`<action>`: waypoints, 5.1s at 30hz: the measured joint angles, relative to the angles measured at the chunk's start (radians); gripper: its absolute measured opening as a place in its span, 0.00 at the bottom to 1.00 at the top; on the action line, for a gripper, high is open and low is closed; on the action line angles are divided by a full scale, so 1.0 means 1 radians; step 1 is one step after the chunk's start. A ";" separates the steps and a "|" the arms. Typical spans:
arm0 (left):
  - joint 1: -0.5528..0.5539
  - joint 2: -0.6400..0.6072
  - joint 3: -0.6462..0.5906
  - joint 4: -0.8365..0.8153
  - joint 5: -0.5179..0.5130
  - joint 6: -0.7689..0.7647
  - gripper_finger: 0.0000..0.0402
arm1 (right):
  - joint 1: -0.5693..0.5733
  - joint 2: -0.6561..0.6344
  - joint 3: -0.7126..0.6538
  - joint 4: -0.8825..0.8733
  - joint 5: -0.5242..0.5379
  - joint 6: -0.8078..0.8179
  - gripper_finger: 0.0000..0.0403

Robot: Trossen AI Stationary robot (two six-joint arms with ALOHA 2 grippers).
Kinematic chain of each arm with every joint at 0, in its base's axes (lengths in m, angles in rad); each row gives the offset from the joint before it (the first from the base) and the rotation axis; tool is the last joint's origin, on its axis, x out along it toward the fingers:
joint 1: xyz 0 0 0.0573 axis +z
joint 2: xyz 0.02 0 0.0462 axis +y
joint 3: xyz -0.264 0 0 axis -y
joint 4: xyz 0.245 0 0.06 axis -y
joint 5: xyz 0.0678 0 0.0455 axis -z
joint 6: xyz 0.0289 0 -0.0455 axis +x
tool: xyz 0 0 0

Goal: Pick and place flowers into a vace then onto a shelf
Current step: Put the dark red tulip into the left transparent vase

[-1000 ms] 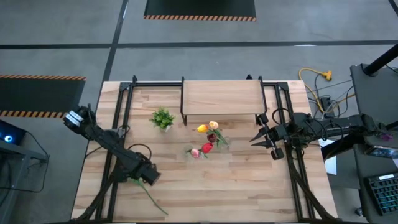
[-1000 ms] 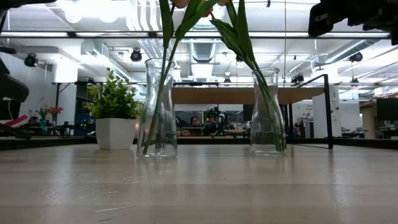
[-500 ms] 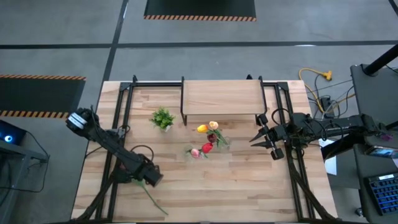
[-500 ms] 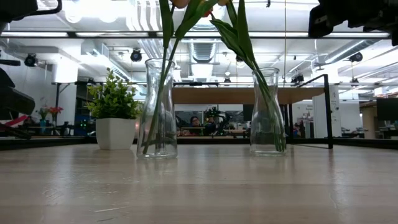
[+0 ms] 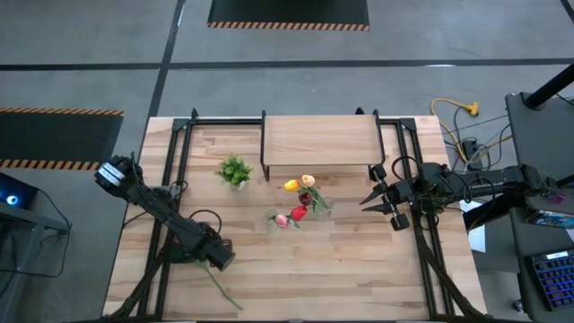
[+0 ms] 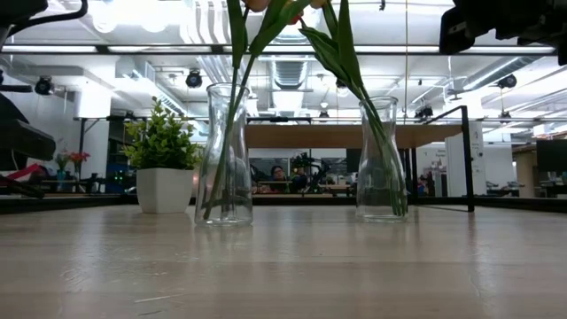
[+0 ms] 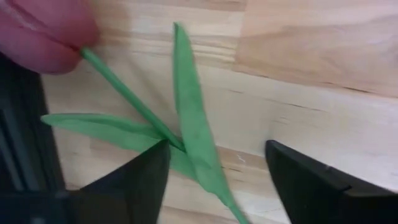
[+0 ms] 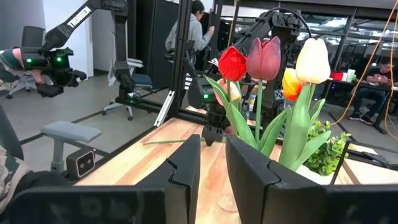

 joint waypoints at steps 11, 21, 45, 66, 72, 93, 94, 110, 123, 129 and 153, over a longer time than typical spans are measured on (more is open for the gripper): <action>-0.004 -0.039 -0.005 -0.019 0.006 0.043 0.34 | 0.000 0.000 0.000 0.000 0.000 -0.001 0.15; -0.014 -0.056 0.005 -0.042 0.086 -0.012 0.34 | 0.000 0.000 0.000 0.000 0.000 0.001 0.17; -0.024 -0.028 -0.091 0.126 0.054 0.147 0.04 | 0.000 0.000 0.000 -0.019 0.000 -0.002 0.16; -0.024 -0.094 -0.092 0.110 -0.076 0.468 0.06 | 0.000 0.000 0.000 -0.022 0.000 0.001 0.14; -0.024 -0.109 -0.094 0.097 -0.066 0.420 0.27 | 0.000 0.000 0.000 -0.022 0.000 0.001 0.15; -0.024 -0.233 -0.088 0.094 -0.140 0.231 0.52 | 0.000 0.000 0.000 -0.022 0.000 0.001 0.15; -0.026 -0.232 -0.087 0.101 -0.141 0.196 0.52 | 0.000 0.000 0.000 -0.022 0.000 0.003 0.15; -0.049 -0.033 -0.082 0.147 -0.137 0.244 0.41 | 0.000 0.000 0.000 -0.029 0.000 0.020 0.15; -0.053 -0.119 -0.079 0.172 -0.441 0.588 0.01 | 0.000 0.000 0.000 -0.028 0.000 0.023 0.14; -0.053 -0.273 -0.046 0.158 -0.730 0.864 0.00 | 0.000 0.000 0.000 -0.028 0.000 0.024 0.15; 0.002 -0.589 -0.028 1.313 -1.176 2.664 0.00 | 0.000 0.000 0.000 0.010 0.000 0.027 0.15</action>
